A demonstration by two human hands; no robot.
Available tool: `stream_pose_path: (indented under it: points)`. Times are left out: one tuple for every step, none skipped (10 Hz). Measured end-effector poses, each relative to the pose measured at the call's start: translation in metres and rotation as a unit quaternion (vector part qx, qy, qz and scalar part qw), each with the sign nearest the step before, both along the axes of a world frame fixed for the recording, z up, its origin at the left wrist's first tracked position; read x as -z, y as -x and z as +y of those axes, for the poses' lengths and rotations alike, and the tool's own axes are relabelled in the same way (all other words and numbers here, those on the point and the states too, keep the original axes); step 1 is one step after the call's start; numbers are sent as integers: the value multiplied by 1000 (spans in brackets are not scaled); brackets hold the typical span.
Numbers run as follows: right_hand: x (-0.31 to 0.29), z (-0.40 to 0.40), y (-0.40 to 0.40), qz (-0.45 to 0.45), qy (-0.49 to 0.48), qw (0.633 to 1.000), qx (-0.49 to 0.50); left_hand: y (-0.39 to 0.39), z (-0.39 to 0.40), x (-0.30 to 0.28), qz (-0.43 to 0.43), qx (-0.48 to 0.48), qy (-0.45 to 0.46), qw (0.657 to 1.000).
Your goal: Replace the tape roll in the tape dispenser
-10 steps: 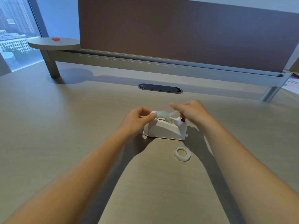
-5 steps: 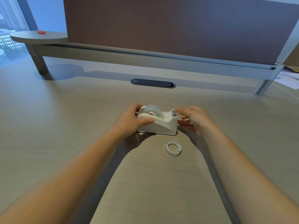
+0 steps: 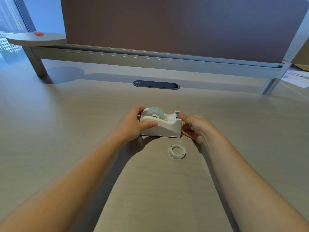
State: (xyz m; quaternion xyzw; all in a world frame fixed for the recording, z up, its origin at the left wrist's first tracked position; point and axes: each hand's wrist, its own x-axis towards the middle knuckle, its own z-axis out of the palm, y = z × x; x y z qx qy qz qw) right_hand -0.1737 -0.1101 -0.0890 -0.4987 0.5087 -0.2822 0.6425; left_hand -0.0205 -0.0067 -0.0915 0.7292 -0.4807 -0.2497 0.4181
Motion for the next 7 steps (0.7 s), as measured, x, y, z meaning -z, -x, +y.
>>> stream_pose_path:
  points:
    - [2,0,-2,-2,-11,1000,10,1,0,0,1,-2,1,1000]
    - [6,1,-3,-1,-2,1000,16,2,0,1,2,-1,-2,1000]
    - [9,1,-4,0,7,1000,30,4,0,1,3,0,2,1000]
    - [7,5,-4,5,19,999,42,5,2,0,-4,-1,-3,1000]
    - [5,10,-1,23,50,997,45,7,2,-2,-30,-1,-16,999]
    - [-7,21,1,125,160,978,55,9,3,-12,-110,-19,-51,992]
    - [-21,40,6,172,325,929,36,19,9,-30,-115,-46,45,991]
